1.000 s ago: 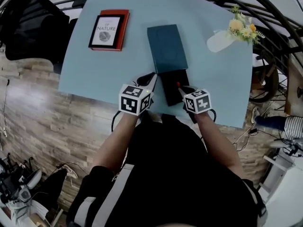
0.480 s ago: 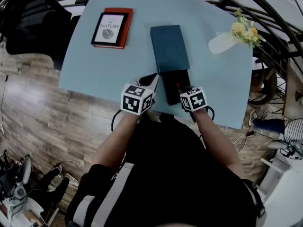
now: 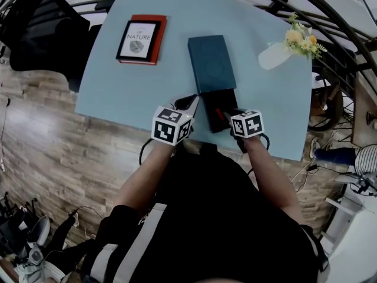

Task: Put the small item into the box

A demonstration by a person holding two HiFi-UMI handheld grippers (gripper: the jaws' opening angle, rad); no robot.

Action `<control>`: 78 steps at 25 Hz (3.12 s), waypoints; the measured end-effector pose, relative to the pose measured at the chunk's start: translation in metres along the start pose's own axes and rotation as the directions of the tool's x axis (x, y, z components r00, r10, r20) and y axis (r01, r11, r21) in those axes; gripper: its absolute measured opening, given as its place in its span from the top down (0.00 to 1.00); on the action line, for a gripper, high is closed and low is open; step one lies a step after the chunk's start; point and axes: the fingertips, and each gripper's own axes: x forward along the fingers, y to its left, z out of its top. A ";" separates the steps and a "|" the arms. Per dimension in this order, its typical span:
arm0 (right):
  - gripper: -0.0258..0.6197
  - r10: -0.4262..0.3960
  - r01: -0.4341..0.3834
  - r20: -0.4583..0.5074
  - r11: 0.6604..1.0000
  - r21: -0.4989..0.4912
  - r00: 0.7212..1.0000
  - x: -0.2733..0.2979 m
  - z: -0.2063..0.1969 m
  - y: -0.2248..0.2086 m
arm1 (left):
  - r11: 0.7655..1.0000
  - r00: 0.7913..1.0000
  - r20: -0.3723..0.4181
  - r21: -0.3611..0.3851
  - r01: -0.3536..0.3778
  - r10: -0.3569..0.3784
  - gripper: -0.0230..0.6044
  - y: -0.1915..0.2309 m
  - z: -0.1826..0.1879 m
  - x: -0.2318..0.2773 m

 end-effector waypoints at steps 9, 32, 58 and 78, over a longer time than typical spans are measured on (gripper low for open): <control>0.91 -0.027 0.007 0.220 0.996 0.090 0.975 -0.050 0.015 -0.012 | 0.998 0.999 0.045 0.052 0.024 -0.027 0.95 0.004 0.020 -0.018; 0.96 0.052 0.015 0.700 0.996 -0.089 0.712 -0.226 0.134 -0.014 | 0.958 0.954 0.255 0.197 -0.210 0.156 0.95 -0.030 0.138 -0.065; 0.96 -0.021 0.090 0.842 0.995 -0.033 0.539 -0.312 0.119 -0.046 | 0.930 0.907 0.361 0.206 -0.303 0.215 0.95 -0.029 0.171 -0.098; 0.96 0.022 0.073 0.822 0.994 -0.077 0.569 -0.293 0.131 -0.029 | 0.940 0.926 0.327 0.212 -0.266 0.188 0.95 -0.035 0.161 -0.083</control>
